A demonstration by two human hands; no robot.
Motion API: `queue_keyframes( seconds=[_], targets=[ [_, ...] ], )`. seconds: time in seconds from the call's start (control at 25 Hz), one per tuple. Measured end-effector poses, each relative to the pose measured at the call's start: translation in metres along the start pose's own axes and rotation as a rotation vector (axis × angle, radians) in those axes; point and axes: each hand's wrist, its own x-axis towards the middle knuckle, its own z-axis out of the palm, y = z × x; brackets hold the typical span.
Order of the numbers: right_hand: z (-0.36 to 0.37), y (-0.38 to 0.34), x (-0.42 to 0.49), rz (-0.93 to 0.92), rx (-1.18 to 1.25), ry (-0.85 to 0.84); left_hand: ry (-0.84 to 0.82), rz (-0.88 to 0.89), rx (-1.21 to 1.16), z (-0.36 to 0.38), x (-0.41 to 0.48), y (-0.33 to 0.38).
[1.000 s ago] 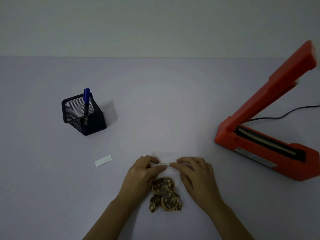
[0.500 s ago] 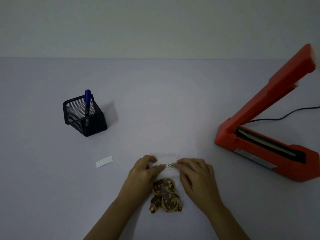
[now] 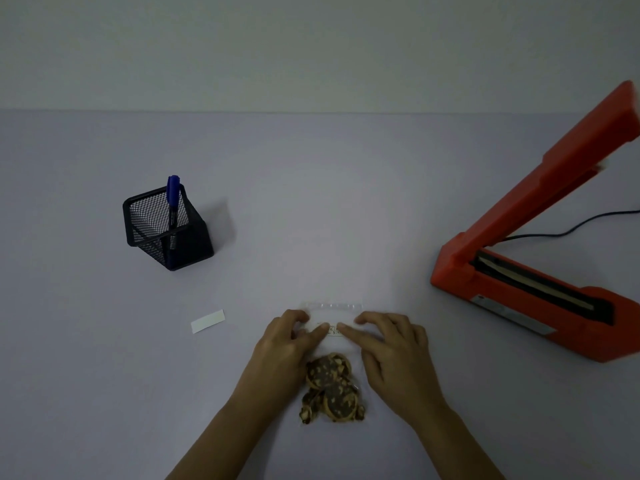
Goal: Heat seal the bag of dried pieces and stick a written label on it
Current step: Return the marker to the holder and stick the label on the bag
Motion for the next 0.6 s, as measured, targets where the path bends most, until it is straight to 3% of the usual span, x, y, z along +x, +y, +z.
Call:
queue_keyframes(
  seconds=[0.32,0.48,0.6],
  targets=[
    [0.0,0.001,0.0,0.042,0.096,0.033,0.044,-0.066,-0.052,-0.002,0.002,0.002],
    [-0.012,0.004,0.002,0.16,0.405,-0.031,0.094,-0.221,-0.307,-0.016,0.0,0.005],
    [-0.029,-0.009,-0.011,0.282,0.562,-0.058,0.156,-0.272,-0.316,-0.032,-0.012,0.016]
  ],
)
